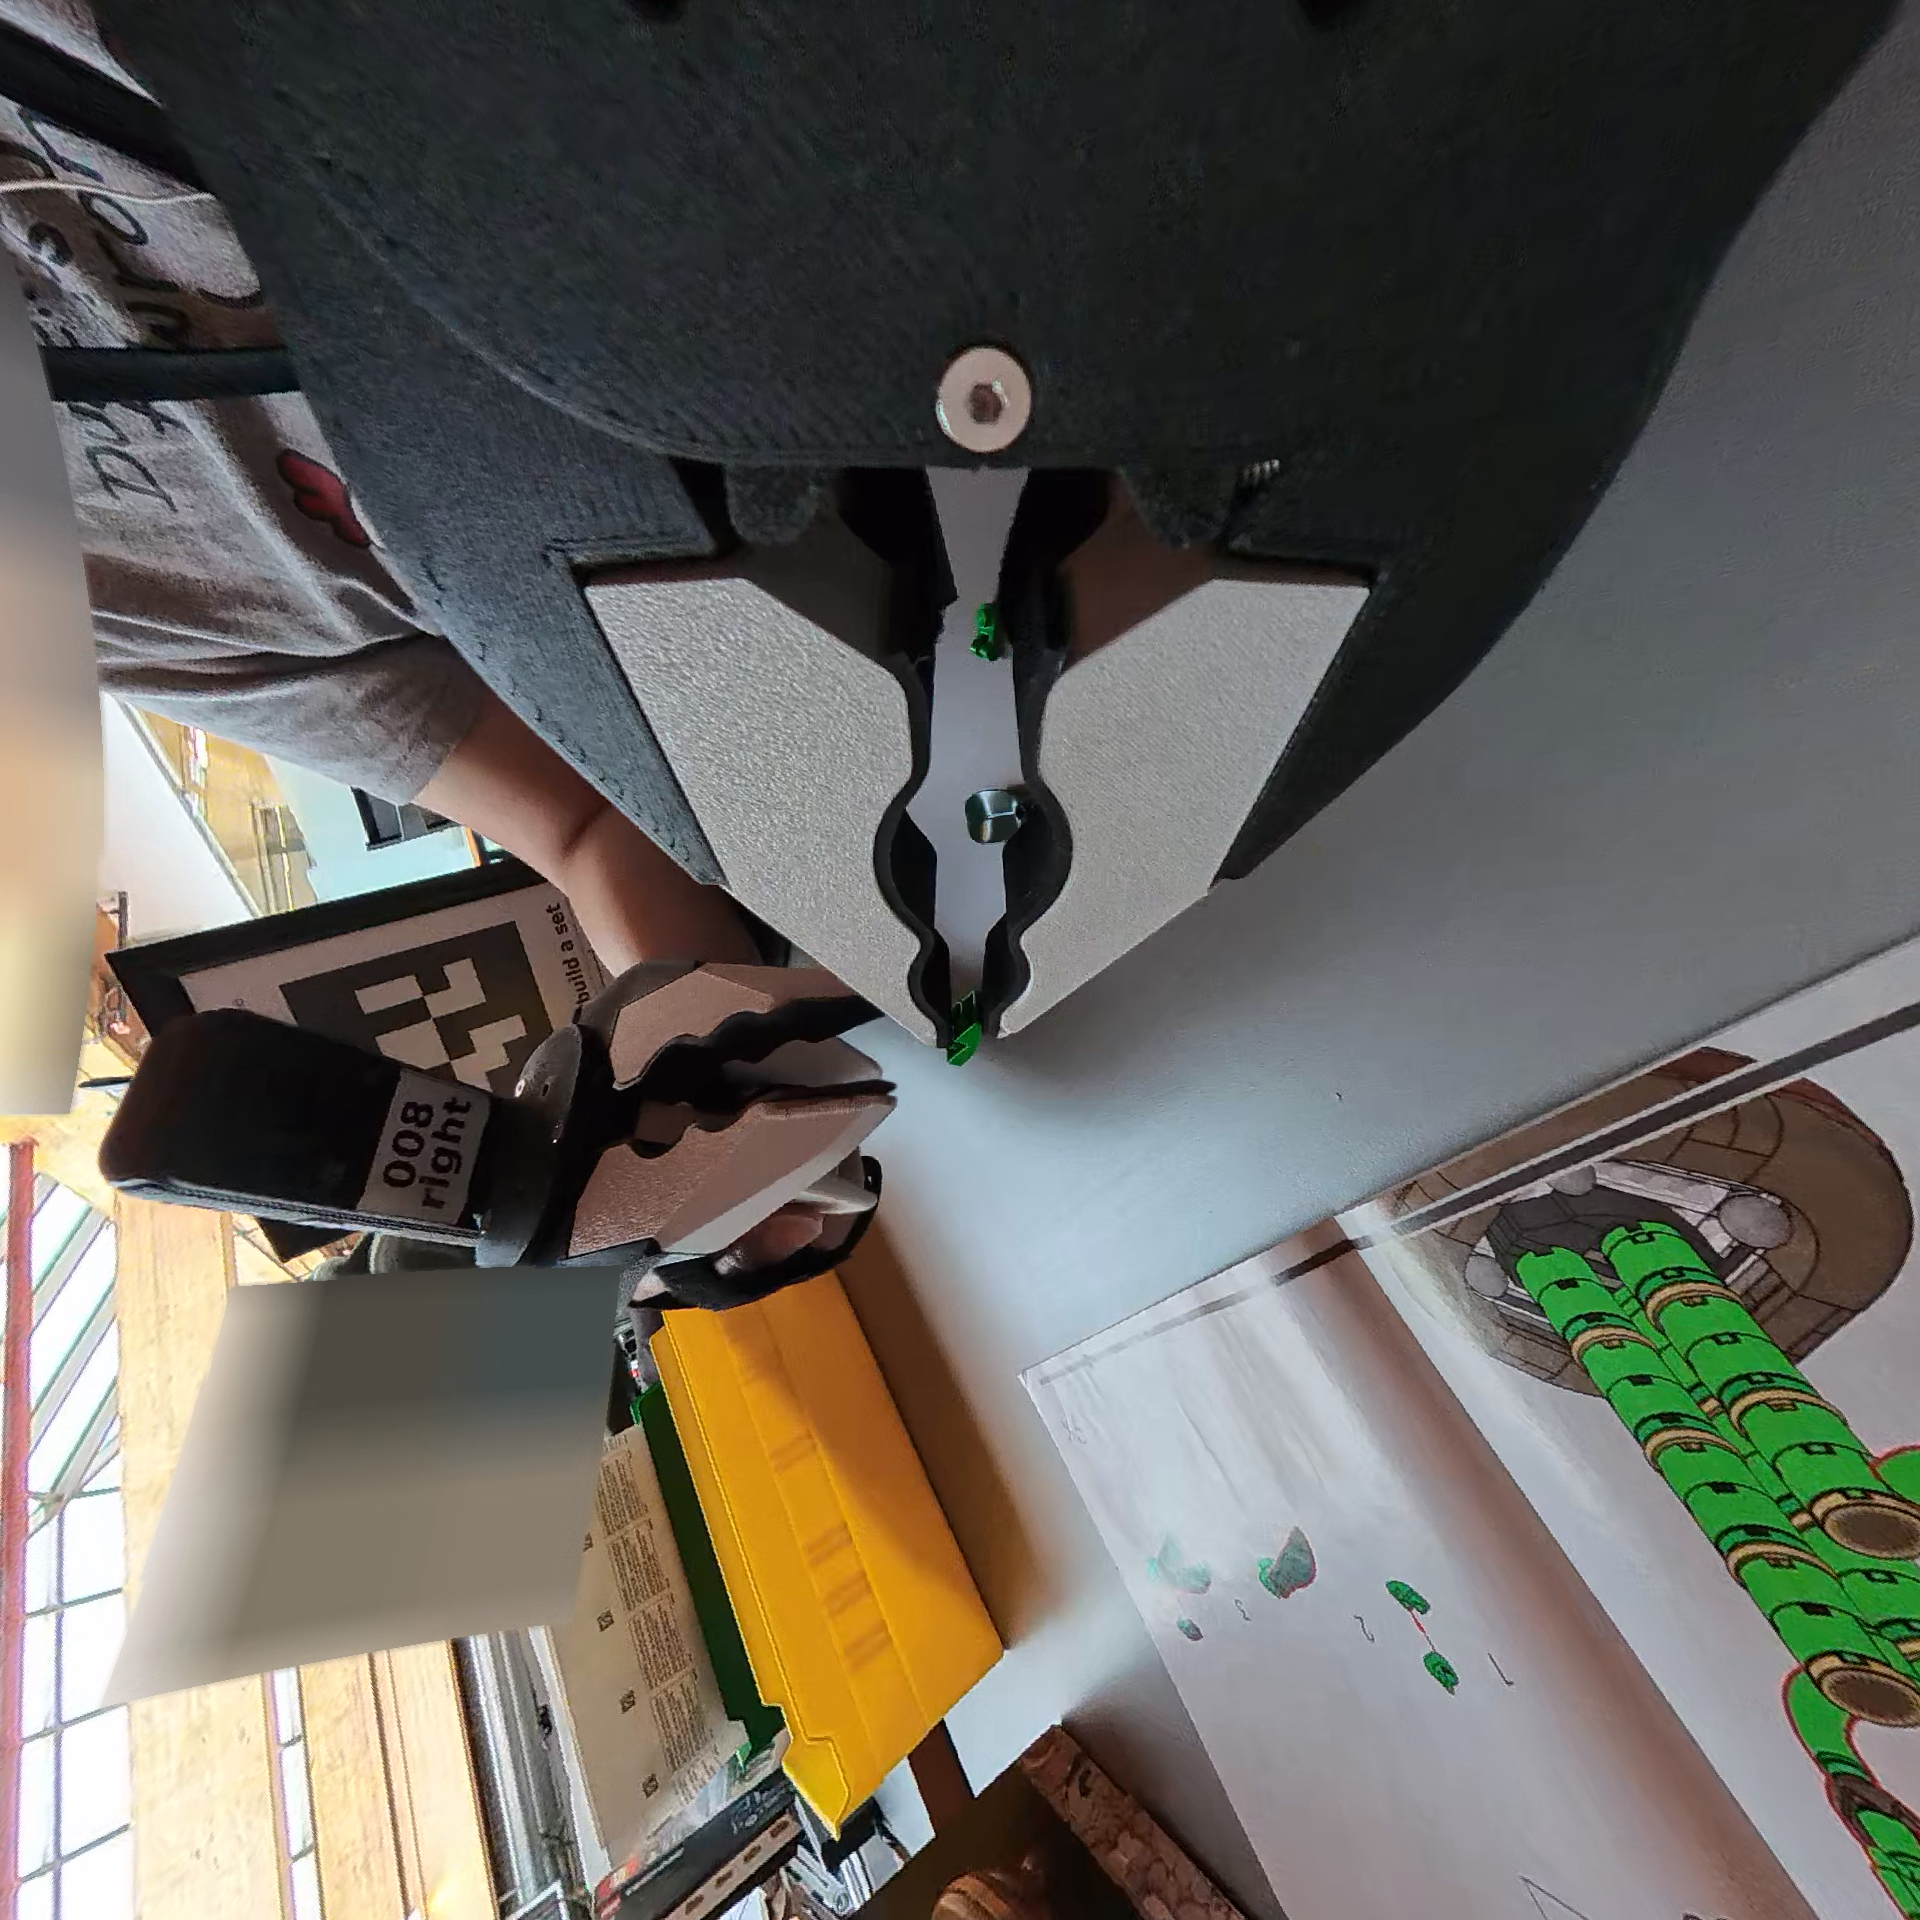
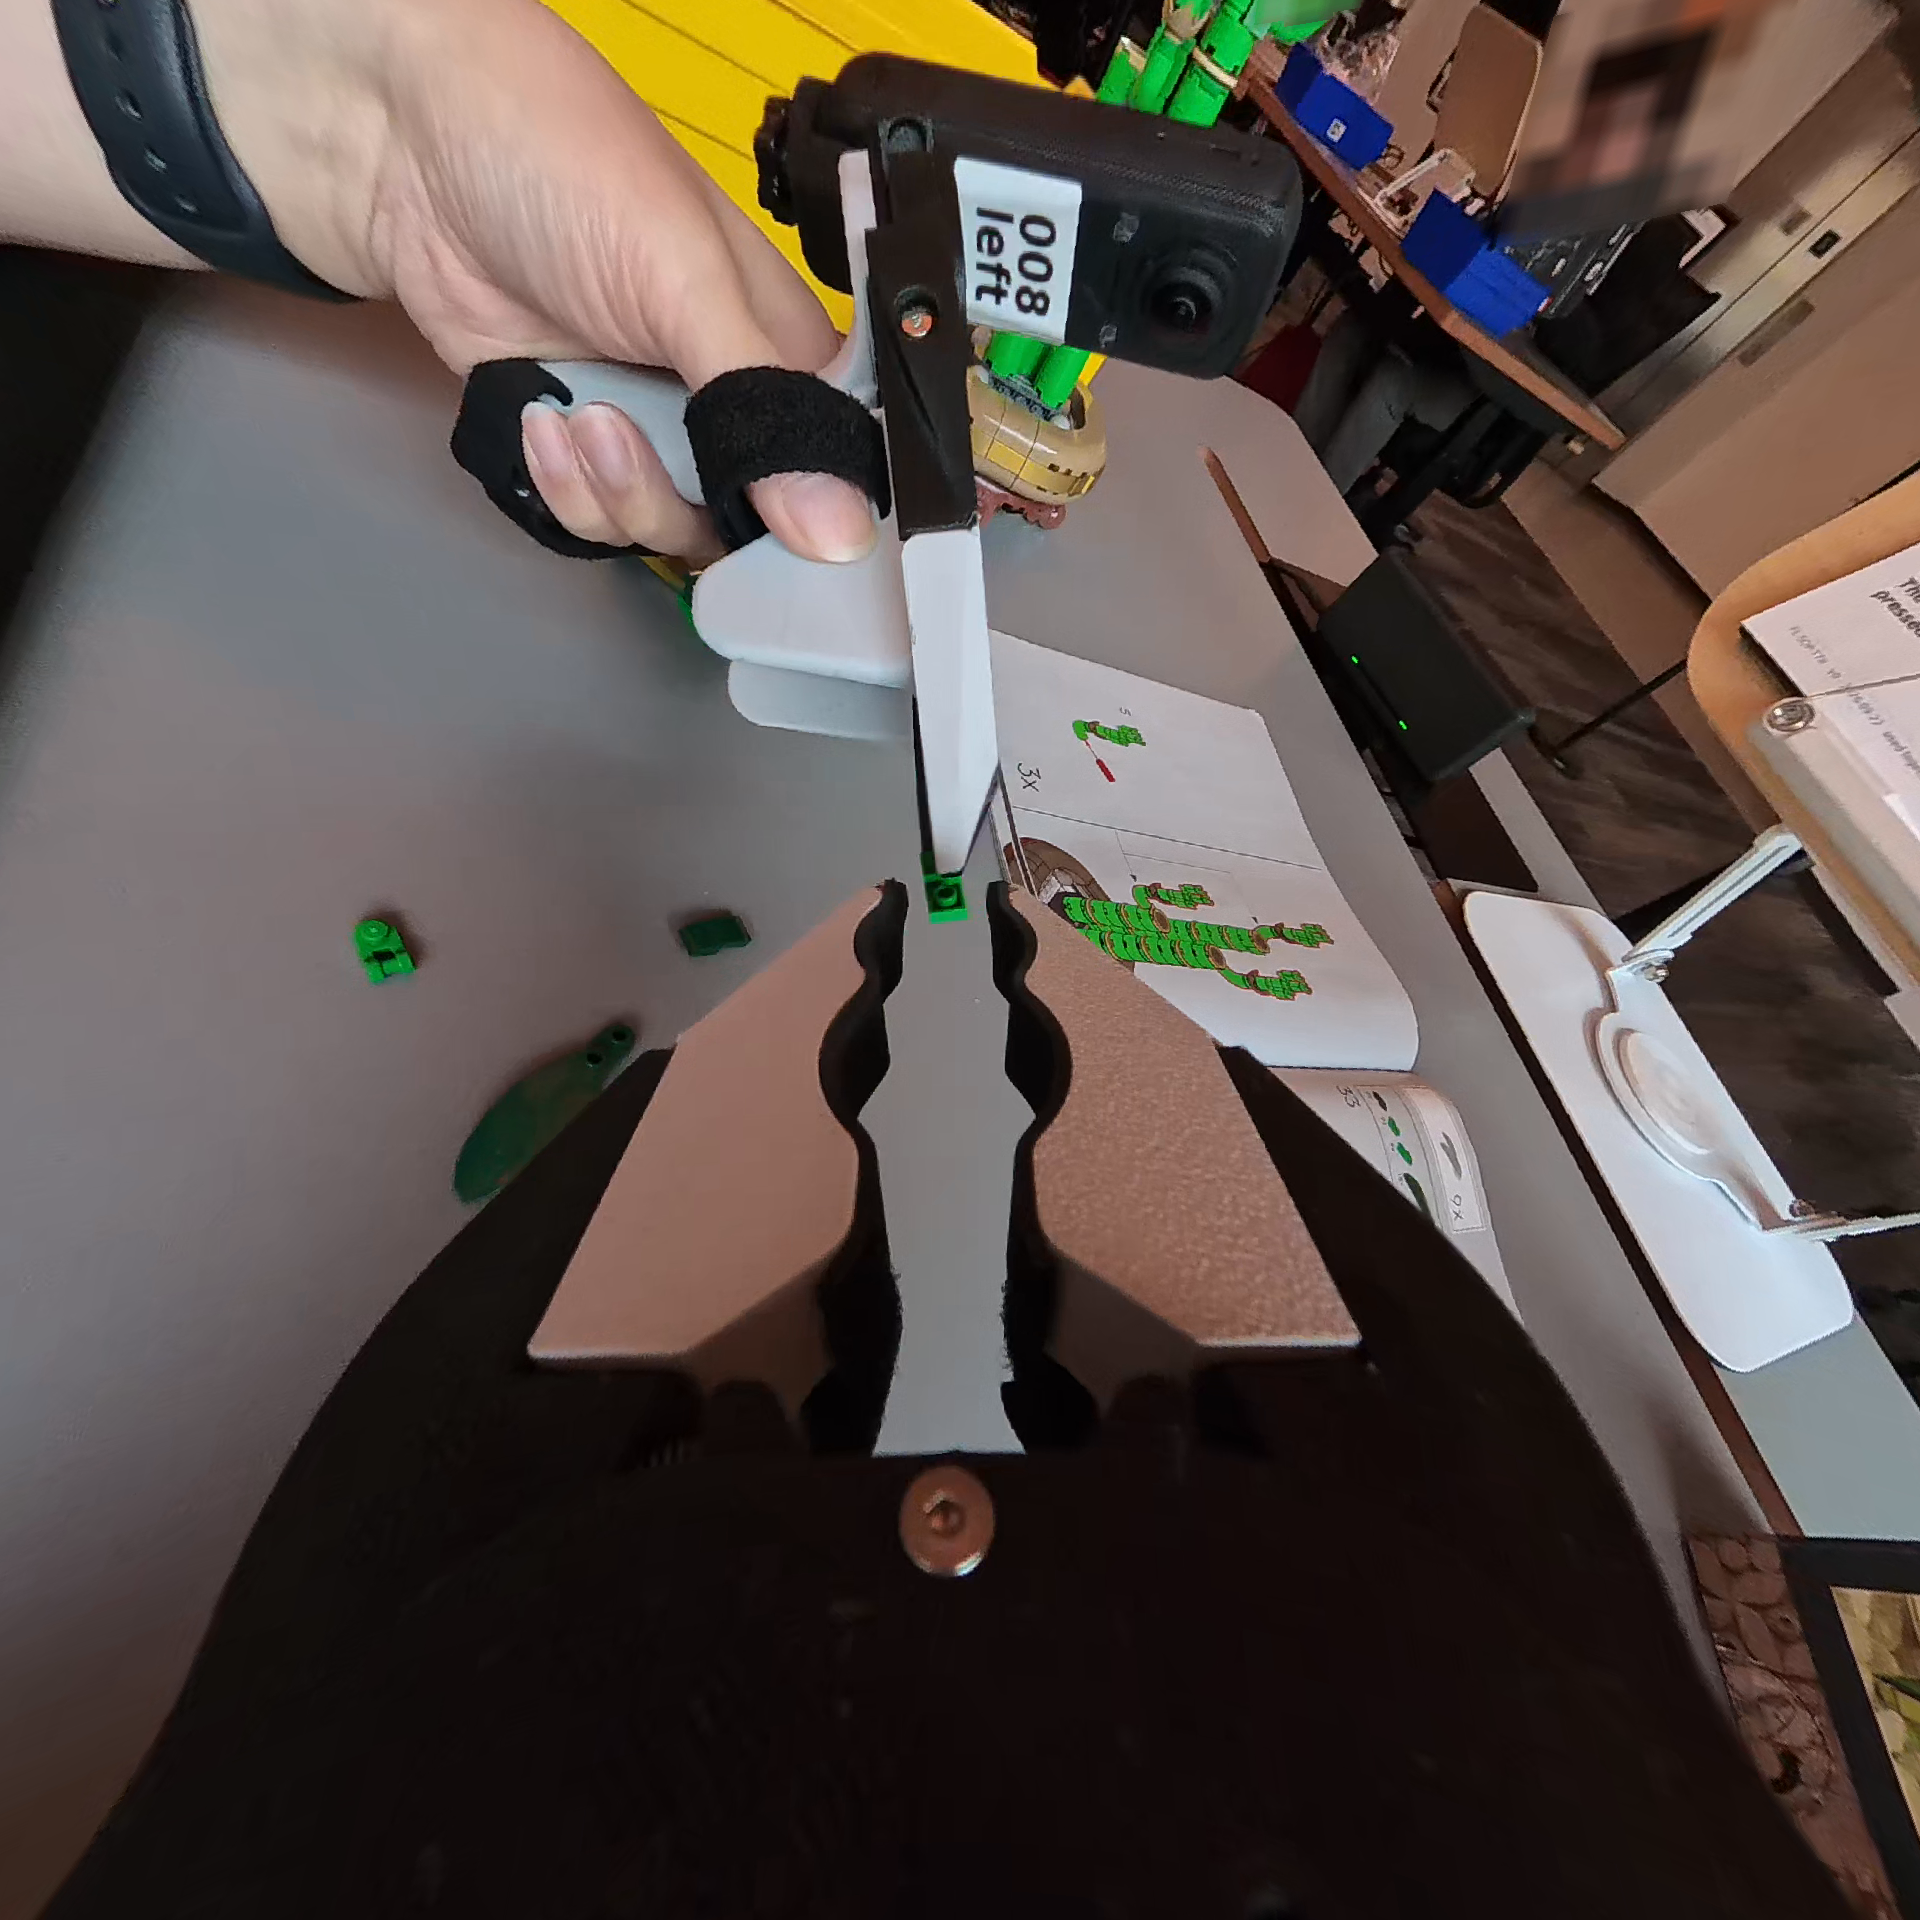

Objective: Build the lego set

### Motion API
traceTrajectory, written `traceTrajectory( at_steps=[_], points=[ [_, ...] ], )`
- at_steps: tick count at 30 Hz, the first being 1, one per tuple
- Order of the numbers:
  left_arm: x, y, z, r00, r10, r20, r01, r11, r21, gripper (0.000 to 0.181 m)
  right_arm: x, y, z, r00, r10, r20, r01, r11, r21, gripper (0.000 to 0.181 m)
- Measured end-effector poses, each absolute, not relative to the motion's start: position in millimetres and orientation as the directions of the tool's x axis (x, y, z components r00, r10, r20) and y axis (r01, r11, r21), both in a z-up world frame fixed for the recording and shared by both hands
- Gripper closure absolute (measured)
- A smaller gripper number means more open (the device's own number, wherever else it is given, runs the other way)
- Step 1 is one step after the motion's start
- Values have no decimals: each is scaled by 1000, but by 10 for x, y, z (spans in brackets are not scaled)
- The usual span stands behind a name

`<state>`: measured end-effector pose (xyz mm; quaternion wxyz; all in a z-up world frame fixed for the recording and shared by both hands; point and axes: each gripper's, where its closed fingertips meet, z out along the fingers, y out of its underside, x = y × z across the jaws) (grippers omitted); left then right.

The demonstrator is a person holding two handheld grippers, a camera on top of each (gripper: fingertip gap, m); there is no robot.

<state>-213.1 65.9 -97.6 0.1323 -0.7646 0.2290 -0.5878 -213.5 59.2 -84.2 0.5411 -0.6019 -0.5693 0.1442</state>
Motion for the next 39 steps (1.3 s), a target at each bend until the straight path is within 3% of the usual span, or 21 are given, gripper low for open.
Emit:
traceTrajectory(
  at_steps=[13, 35, 39],
  points=[
    [-2082, 589, -969, 172, -495, 852, -218, -862, -457, 178, -2158, 590, -932, 284, 845, 453, 571, 230, -788, 175],
    [-2084, 596, -986, 186, -498, 847, -233, -860, -455, 178, -2142, 612, -1015, 291, 884, 367, 567, 150, -810, 175],
    [-2169, 678, -993, 222, -508, 832, -217, -858, -465, 178, -2140, 557, -890, 280, 869, 408, 549, 204, -810, 158]
  ],
)
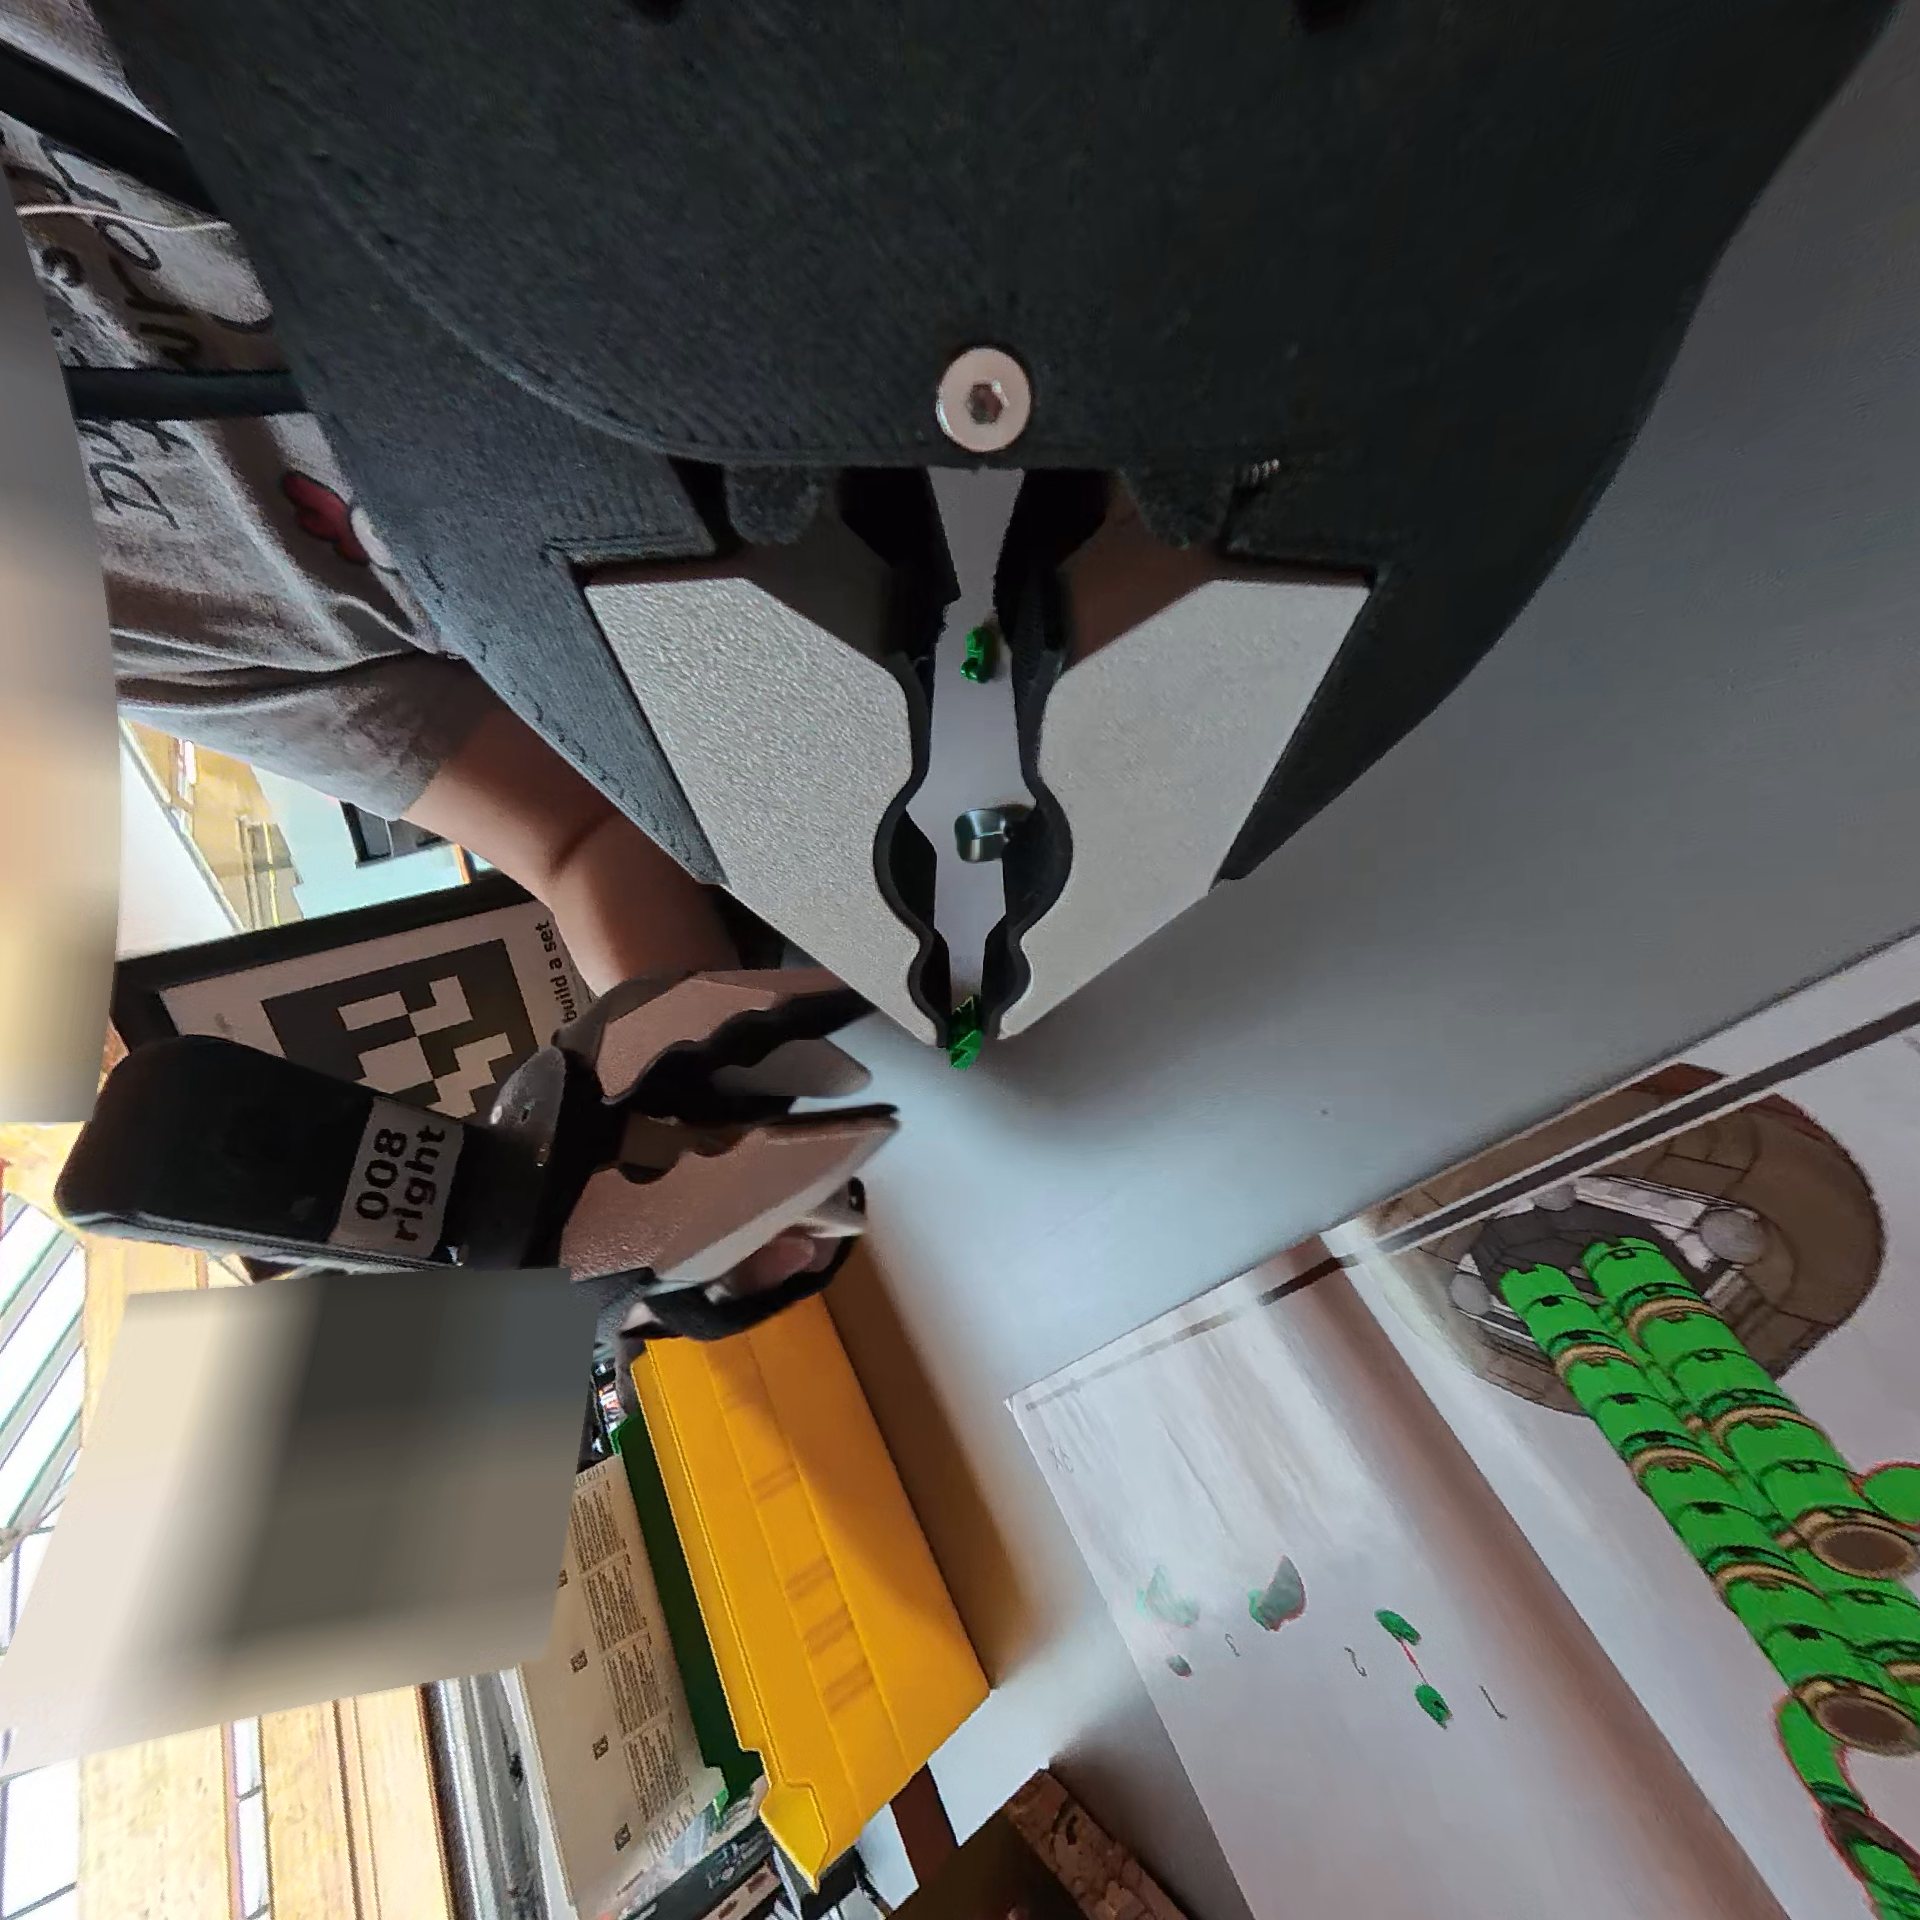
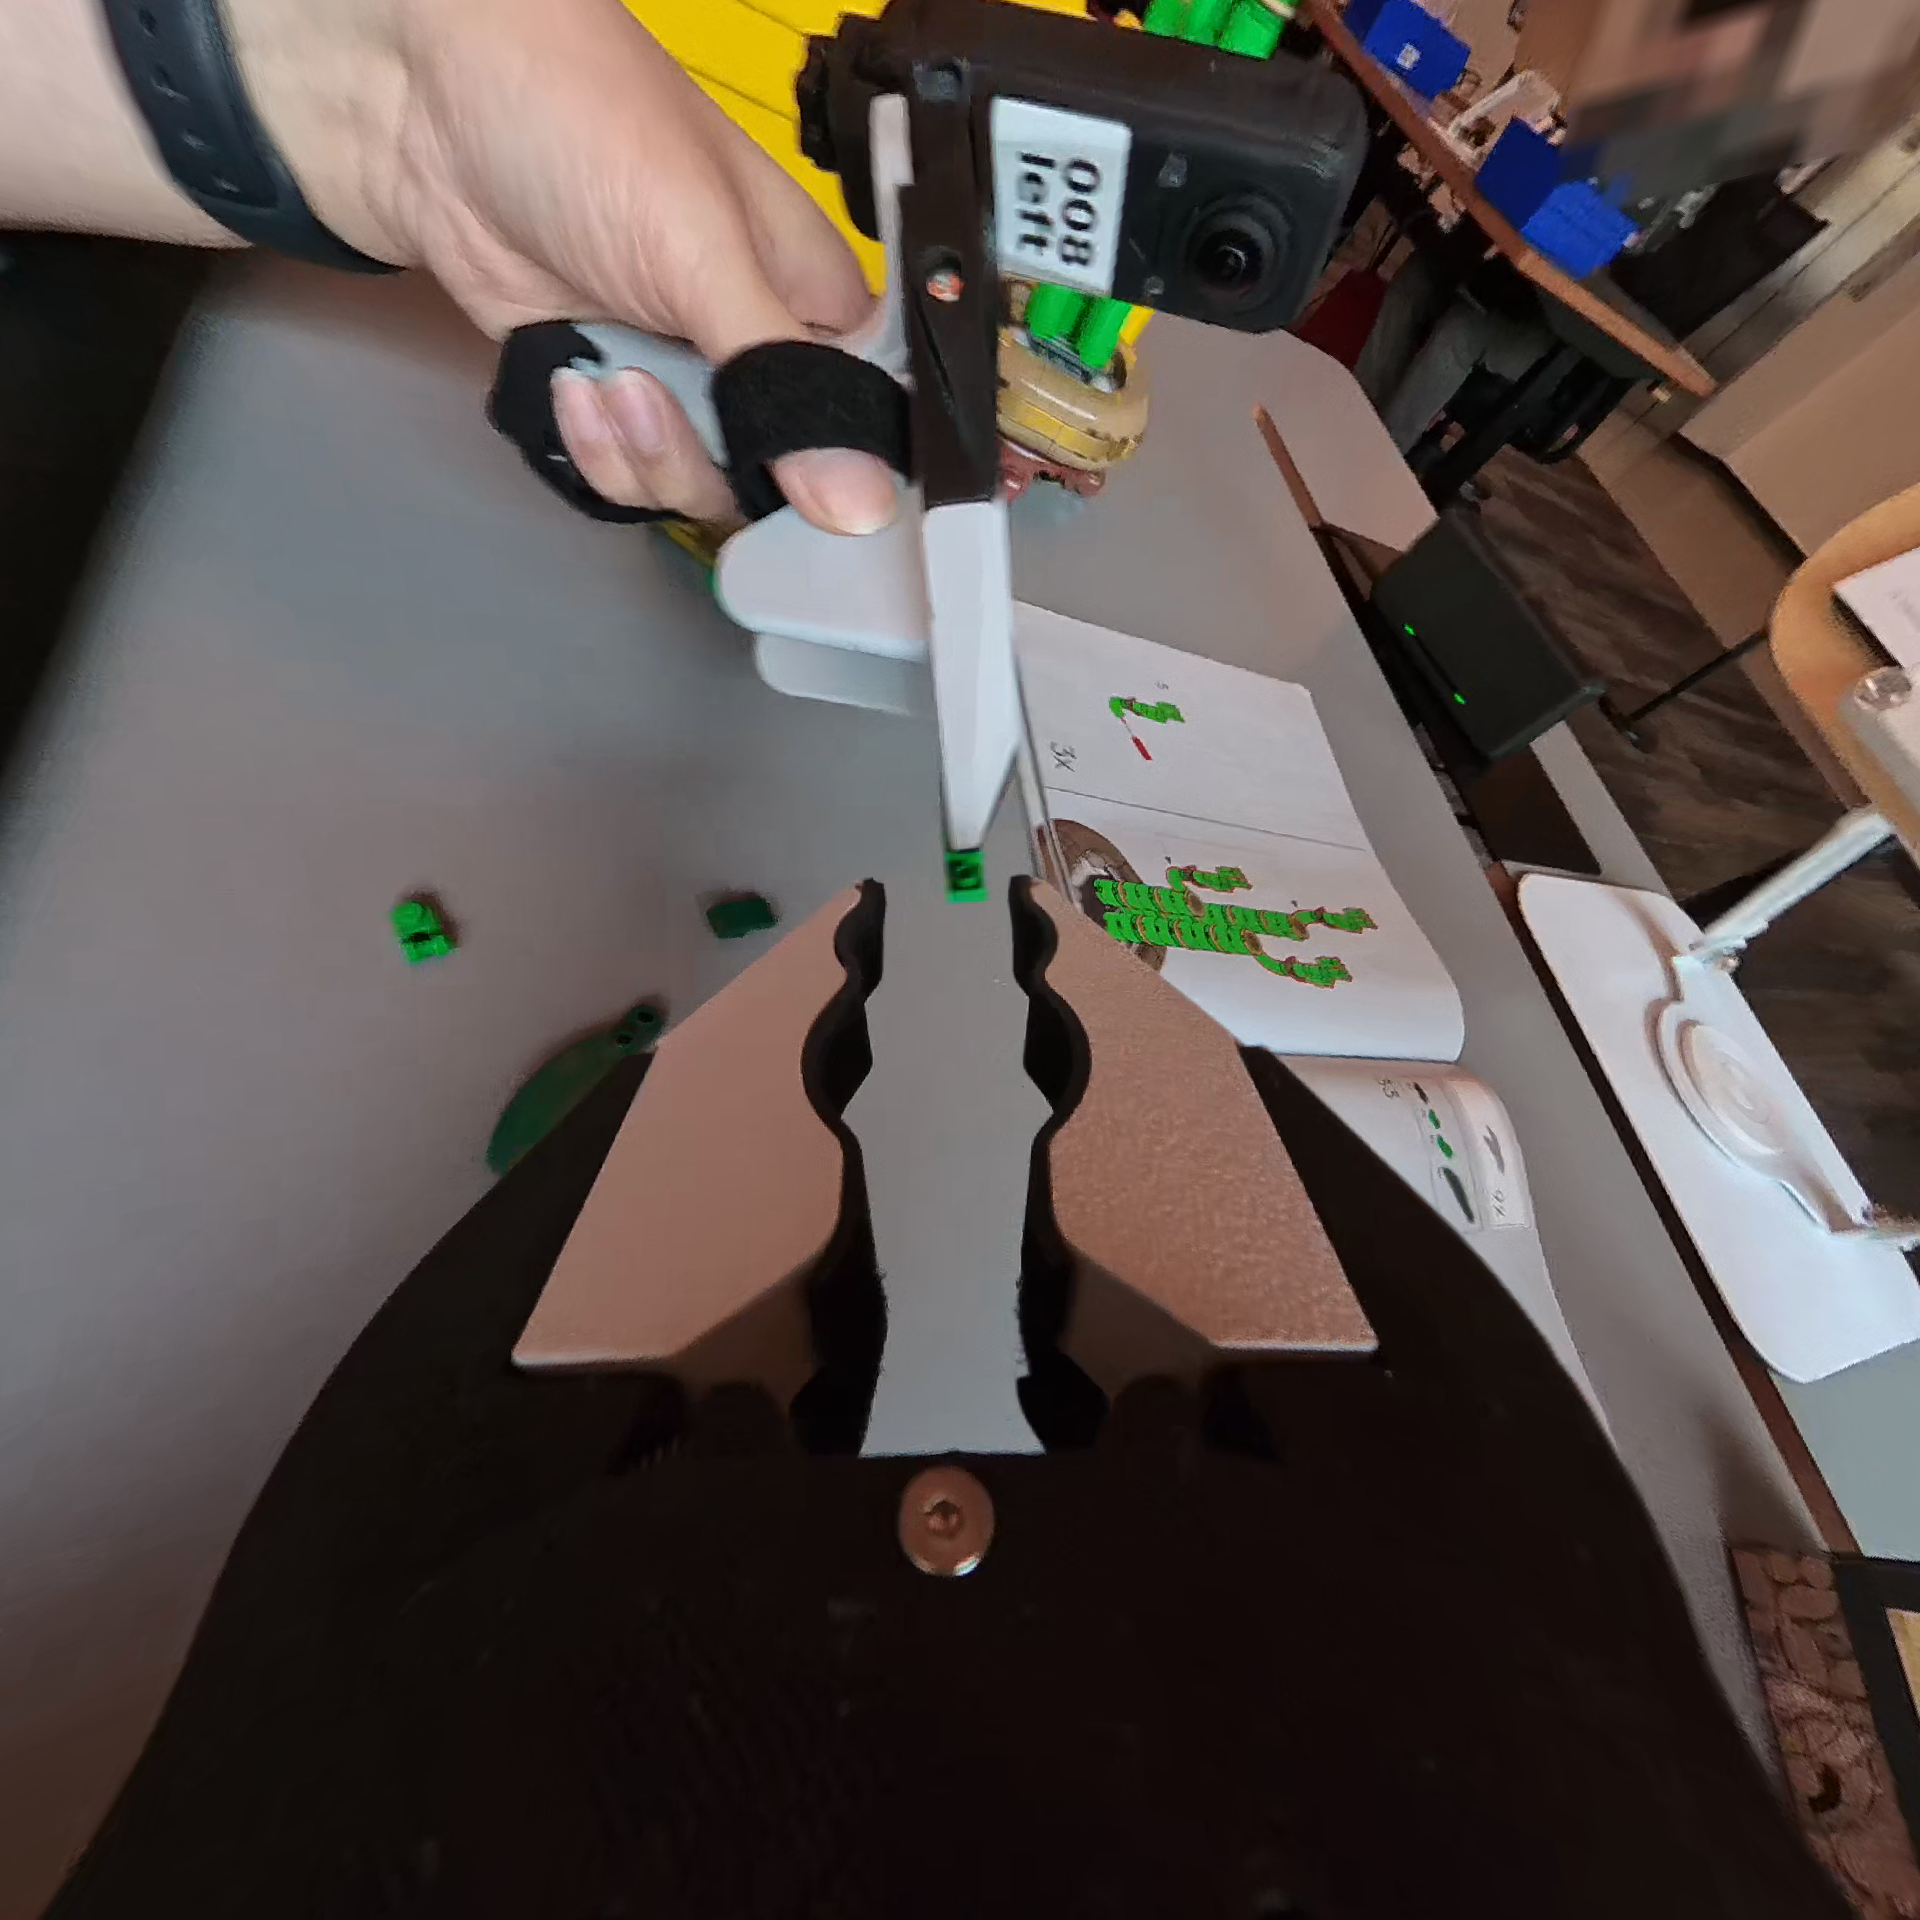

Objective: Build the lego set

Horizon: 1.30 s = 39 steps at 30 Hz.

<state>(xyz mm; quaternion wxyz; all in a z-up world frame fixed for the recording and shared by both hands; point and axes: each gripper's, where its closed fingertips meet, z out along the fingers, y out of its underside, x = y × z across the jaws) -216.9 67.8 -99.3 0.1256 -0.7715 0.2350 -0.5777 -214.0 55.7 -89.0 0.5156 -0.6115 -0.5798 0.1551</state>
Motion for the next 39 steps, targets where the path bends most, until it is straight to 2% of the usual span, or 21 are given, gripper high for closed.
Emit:
traceTrajectory(
  at_steps=[2, 4, 7, 10, 17, 23, 28, 31, 39],
  points=[
    [-2246, 757, -987, 245, -510, 825, -192, -859, -474, 178, -2178, 329, -940, 173, 923, 345, 559, 196, -805, 164],
    [-2318, 827, -981, 264, -510, 819, -168, -860, -481, 178, -2220, -8, -1164, 28, 987, 160, 616, 109, -780, 173],
    [-2364, 868, -972, 269, -506, 819, -153, -862, -482, 178, -2334, -282, -1439, -94, 994, 61, 685, 109, -720, 168],
    [-2353, 850, -967, 263, -508, 820, -160, -861, -482, 178, -2413, -338, -1620, -112, 993, 29, 736, 102, -669, 166],
    [-2338, 822, -989, 270, -515, 814, -180, -857, -483, 178, -2459, -346, -1635, -98, 995, -9, 720, 65, -691, 174],
    [-2320, 816, -1023, 280, -508, 815, -182, -861, -474, 178, -2387, -248, -1527, -77, 993, 85, 725, 115, -679, 175],
    [-2211, 746, -992, 230, -491, 840, -177, -870, -460, 178, -2032, 346, -1014, 207, 917, 341, 659, 127, -741, 176],
    [-2161, 731, -1032, 241, -504, 829, -190, -862, -469, 178, -1914, 537, -807, 316, 851, 420, 632, 141, -762, 175],
    [-2111, 696, -1030, 231, -519, 823, -202, -853, -481, 178, -1976, 605, -952, 298, 813, 500, 725, 148, -673, 175]
  ],
)
